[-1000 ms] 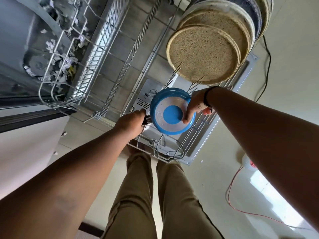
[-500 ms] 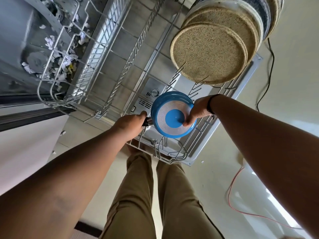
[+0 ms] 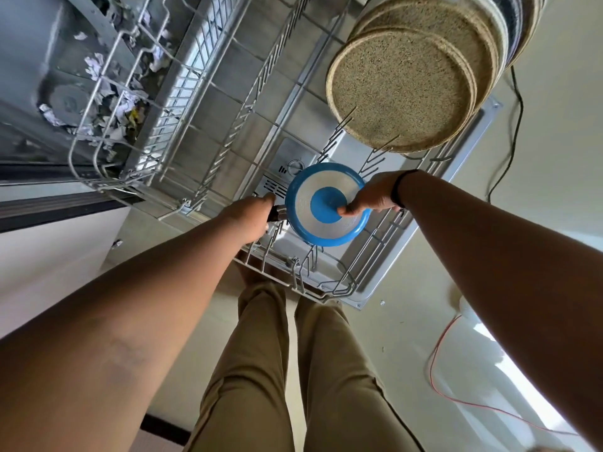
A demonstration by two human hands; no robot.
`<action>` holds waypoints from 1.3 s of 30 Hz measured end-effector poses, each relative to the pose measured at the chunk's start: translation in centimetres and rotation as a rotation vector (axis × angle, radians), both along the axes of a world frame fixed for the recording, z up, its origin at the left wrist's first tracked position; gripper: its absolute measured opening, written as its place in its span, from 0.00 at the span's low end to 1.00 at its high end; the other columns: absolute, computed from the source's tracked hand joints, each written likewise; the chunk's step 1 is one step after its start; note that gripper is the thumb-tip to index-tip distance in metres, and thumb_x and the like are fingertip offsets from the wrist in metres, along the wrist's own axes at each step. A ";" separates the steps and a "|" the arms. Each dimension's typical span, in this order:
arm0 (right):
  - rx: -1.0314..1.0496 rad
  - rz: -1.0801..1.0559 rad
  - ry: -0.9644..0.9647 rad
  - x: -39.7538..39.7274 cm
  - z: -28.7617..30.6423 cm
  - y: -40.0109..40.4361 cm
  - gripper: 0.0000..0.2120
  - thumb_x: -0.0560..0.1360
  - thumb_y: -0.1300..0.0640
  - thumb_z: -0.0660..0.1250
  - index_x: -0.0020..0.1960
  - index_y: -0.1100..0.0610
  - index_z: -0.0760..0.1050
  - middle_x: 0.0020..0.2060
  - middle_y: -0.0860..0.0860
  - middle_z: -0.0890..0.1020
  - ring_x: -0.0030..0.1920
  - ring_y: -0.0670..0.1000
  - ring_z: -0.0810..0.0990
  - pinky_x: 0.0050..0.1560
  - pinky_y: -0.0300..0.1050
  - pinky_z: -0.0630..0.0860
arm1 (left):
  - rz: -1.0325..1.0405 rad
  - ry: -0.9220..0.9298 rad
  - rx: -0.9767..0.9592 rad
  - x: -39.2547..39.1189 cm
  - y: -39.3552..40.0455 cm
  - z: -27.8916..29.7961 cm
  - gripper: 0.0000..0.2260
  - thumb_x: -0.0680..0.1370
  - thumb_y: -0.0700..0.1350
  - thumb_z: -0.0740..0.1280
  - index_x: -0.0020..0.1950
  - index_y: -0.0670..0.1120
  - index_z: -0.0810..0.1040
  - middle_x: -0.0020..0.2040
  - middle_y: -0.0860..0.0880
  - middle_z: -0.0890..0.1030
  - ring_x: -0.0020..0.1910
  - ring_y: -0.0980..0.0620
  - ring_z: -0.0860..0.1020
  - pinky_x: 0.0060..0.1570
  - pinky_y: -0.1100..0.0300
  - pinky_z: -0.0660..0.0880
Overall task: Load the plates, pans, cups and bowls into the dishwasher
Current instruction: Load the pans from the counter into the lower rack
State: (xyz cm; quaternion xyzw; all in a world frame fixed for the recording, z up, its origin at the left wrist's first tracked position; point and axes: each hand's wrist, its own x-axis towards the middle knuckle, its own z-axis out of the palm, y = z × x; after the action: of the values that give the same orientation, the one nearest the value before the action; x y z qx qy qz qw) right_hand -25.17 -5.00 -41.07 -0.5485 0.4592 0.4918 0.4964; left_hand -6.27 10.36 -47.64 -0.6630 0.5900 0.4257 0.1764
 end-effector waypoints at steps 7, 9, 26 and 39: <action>-0.226 0.023 0.020 -0.3 -0.3 0.9 0.35 0.70 0.39 0.70 0.68 0.61 0.69 0.63 0.59 0.74 0.61 0.55 0.73 0.51 0.41 0.65 | -0.083 -0.104 0.065 -0.7 -0.4 0.4 0.13 0.78 0.37 0.62 0.60 0.44 0.66 0.38 0.48 0.72 0.33 0.51 0.72 0.29 0.58 0.67; -0.234 0.037 0.029 -0.1 -0.1 0.9 0.36 0.71 0.40 0.70 0.68 0.61 0.67 0.61 0.58 0.75 0.60 0.55 0.74 0.51 0.40 0.65 | -0.063 -0.109 0.049 -0.9 -0.1 0.7 0.13 0.78 0.37 0.62 0.61 0.43 0.66 0.40 0.47 0.74 0.37 0.49 0.76 0.33 0.55 0.72; -0.839 0.651 -0.250 -1.9 13.4 9.2 0.37 0.74 0.36 0.59 0.74 0.55 0.54 0.66 0.56 0.70 0.65 0.59 0.68 0.64 0.55 0.65 | 0.205 -0.151 -0.241 -1.8 8.4 18.3 0.28 0.78 0.55 0.63 0.74 0.47 0.58 0.68 0.46 0.70 0.62 0.46 0.73 0.62 0.52 0.70; -1.010 1.204 -0.889 14.3 38.8 20.9 0.38 0.74 0.38 0.61 0.76 0.54 0.51 0.73 0.59 0.62 0.75 0.61 0.53 0.72 0.61 0.51 | 0.796 -0.468 -0.541 5.6 28.3 45.8 0.29 0.79 0.61 0.56 0.77 0.53 0.55 0.79 0.50 0.54 0.77 0.48 0.52 0.75 0.50 0.45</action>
State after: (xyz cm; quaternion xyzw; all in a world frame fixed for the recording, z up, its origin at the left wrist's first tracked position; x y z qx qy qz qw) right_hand -10.87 15.94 -2.29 -0.9882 0.0211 0.1509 -0.0133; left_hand -0.62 38.69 -1.81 -0.9345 0.3264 0.1333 -0.0492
